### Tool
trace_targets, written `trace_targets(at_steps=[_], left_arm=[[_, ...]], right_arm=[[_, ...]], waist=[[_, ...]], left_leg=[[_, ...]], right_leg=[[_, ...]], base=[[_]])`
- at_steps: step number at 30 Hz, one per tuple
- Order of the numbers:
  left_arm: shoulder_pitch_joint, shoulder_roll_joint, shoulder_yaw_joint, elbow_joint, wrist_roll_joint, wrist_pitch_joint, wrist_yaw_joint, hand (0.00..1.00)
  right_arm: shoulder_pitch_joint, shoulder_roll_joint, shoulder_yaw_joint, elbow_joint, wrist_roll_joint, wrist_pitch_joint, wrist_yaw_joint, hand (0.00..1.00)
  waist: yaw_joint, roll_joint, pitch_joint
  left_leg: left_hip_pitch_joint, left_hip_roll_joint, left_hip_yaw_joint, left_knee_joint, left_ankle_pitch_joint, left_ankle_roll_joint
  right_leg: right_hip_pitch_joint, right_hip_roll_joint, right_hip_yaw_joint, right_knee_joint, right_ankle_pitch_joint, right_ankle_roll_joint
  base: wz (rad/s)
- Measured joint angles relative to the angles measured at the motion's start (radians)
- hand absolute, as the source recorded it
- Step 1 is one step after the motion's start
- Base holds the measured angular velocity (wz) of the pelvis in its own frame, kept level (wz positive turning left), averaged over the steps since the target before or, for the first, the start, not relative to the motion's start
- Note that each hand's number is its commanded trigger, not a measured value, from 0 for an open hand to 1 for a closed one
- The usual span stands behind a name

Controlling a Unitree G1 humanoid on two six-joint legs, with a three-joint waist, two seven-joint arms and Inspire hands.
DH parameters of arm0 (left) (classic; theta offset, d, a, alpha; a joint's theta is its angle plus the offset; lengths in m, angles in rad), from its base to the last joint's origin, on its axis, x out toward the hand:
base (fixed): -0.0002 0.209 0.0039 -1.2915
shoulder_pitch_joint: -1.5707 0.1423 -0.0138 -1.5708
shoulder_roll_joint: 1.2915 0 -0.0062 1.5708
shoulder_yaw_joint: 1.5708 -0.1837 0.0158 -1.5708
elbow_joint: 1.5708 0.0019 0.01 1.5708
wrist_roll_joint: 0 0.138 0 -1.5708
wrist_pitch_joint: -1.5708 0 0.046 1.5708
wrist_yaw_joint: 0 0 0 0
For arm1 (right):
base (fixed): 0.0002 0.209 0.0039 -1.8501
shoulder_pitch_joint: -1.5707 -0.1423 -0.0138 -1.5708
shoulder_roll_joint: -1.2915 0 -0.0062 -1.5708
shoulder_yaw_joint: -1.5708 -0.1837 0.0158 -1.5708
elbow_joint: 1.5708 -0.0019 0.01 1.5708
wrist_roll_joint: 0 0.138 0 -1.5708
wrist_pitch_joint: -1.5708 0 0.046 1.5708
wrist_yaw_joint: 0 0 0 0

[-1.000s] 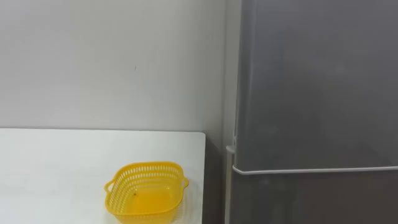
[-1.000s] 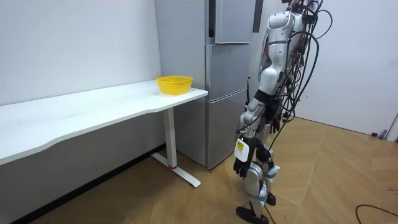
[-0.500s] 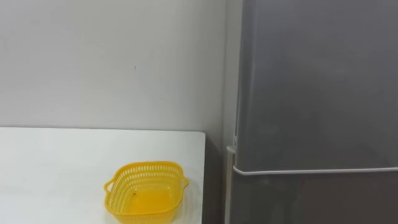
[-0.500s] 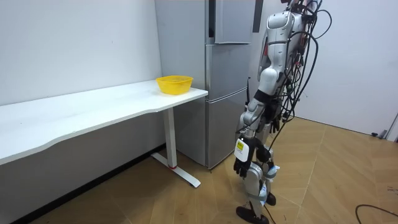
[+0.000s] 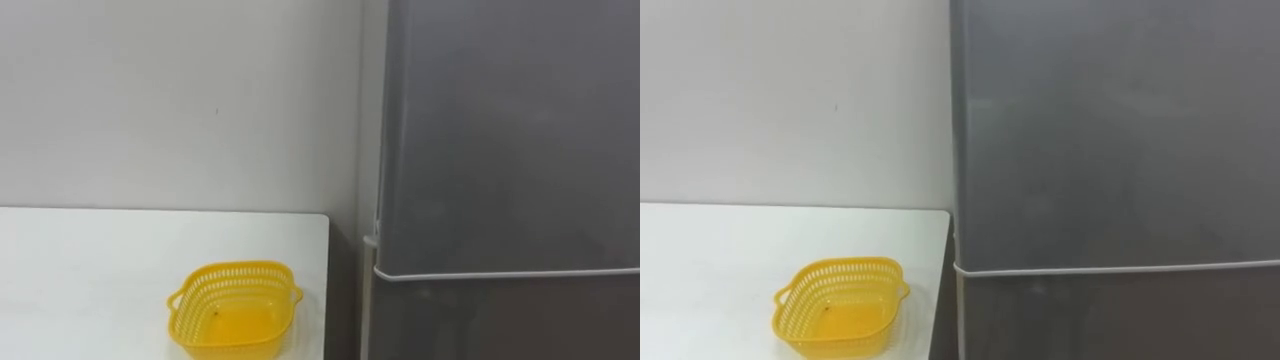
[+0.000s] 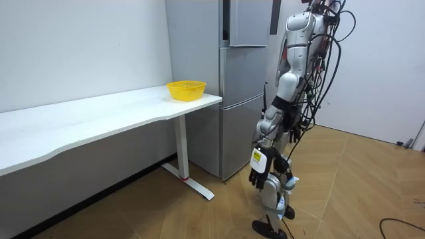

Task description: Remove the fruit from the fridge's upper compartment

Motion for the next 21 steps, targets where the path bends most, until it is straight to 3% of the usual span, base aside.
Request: trace_targets(at_steps=[9, 12, 14, 15, 17, 21], left_arm=[[0.016, -0.010, 0.113, -0.002, -0.312, -0.008, 0.125, 0.00], [0.031, -0.010, 0.174, -0.051, -0.338, 0.000, 0.184, 0.00], [0.030, -0.009, 0.248, -0.135, -0.461, -0.001, 0.265, 0.00], [0.025, -0.009, 0.268, -0.166, -0.513, -0.012, 0.288, 0.00], [0.005, -0.013, 0.333, -0.292, -0.678, -0.072, 0.370, 0.00], [-0.030, -0.010, 0.402, -0.467, -0.845, -0.158, 0.484, 0.00]], right_arm=[[-0.002, -0.001, -0.070, -0.003, -0.001, -0.002, -0.018, 0.00], [-0.005, -0.002, -0.089, -0.001, -0.002, -0.008, -0.032, 0.00], [-0.007, -0.003, -0.092, -0.004, -0.002, -0.020, -0.033, 0.00], [-0.006, -0.003, -0.097, -0.004, -0.002, -0.023, -0.033, 0.00], [-0.004, -0.006, -0.131, -0.006, -0.002, -0.033, -0.053, 0.00], [0.001, -0.006, -0.187, -0.023, -0.005, -0.055, -0.079, 0.00]], waist=[[0.003, 0.002, -0.0003], [0.006, 0.007, 0.0014], [0.007, 0.009, 0.0064], [0.008, 0.008, 0.0069], [0.030, 0.013, 0.0045], [0.035, 0.019, 0.0022]], left_leg=[[-0.004, 0.001, 0.007, -0.001, -0.003, 0.003], [-0.003, 0.001, -0.005, 0.000, -0.006, 0.005], [-0.009, 0.000, -0.018, 0.000, -0.006, 0.005], [-0.012, 0.000, -0.019, 0.000, -0.006, 0.005], [-0.014, 0.000, -0.018, -0.002, -0.005, 0.005], [-0.016, 0.001, -0.017, -0.011, -0.005, 0.005]], right_leg=[[-0.004, -0.001, -0.004, 0.003, -0.004, 0.000], [-0.001, 0.000, -0.009, 0.002, -0.004, 0.000], [-0.002, -0.001, -0.024, 0.002, -0.004, 0.000], [-0.003, -0.002, -0.029, 0.002, -0.004, 0.000], [-0.009, -0.001, -0.025, 0.007, -0.005, 0.000], [-0.021, 0.001, -0.018, 0.021, -0.005, 0.000]], base=[[0.00], [0.03], [0.18], [0.22], [0.01], [-0.07]])
